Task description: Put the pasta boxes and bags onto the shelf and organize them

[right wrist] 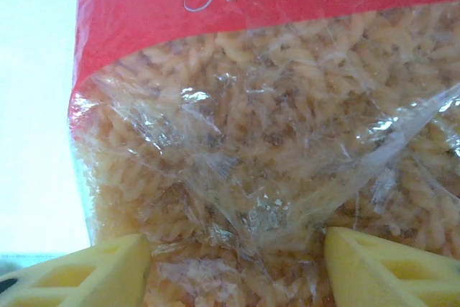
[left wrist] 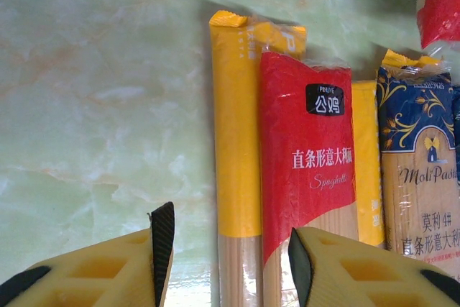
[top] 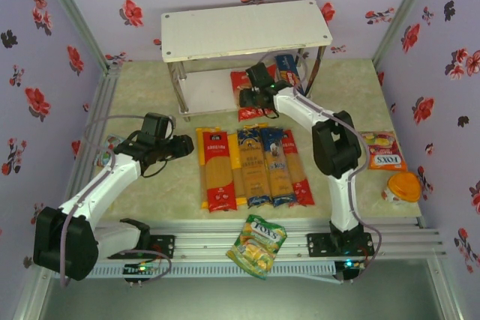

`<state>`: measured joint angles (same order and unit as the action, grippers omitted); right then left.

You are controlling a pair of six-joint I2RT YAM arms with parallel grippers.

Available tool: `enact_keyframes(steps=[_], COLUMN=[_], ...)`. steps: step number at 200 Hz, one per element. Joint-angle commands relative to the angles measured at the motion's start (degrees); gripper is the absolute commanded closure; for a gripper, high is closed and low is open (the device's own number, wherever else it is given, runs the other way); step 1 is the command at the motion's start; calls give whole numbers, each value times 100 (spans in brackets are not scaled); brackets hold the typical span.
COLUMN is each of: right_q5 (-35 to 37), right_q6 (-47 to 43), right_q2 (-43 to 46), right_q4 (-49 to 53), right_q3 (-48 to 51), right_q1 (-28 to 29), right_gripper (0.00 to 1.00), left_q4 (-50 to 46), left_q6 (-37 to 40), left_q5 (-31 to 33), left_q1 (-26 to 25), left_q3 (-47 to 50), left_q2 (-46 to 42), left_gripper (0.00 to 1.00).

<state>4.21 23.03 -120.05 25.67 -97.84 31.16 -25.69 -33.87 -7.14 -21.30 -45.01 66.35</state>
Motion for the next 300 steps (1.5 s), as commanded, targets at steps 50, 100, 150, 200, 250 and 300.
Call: enact_keyframes(steps=[50,100,150,200,250,300], right_q5=[26,787,1105,1745,1812,1824], right_q6=[-58,-271,-481,-611,-789,-787], right_q2=[1291,892,307,-37,-559,-1078], right_q4=[-166,497,443,34,292,658], right_q3=[879,446,205,-27,-653,-1315], right_q1=[13,13,151,276,286,259], right_gripper=[31,23,43,51,54,57], left_q4=[-78,2,-31,-63,-77,-97], left_q6=[205,223,262,236,275,319], left_q5=[-36,-42,-40,-35,-30,-25], left_q1=[56,56,64,65,90,152], left_q3=[-25,-110,-141,-148,-157,-131], left_q2=[-148,15,33,71,150,168], left_gripper=[53,53,53,53,53,53])
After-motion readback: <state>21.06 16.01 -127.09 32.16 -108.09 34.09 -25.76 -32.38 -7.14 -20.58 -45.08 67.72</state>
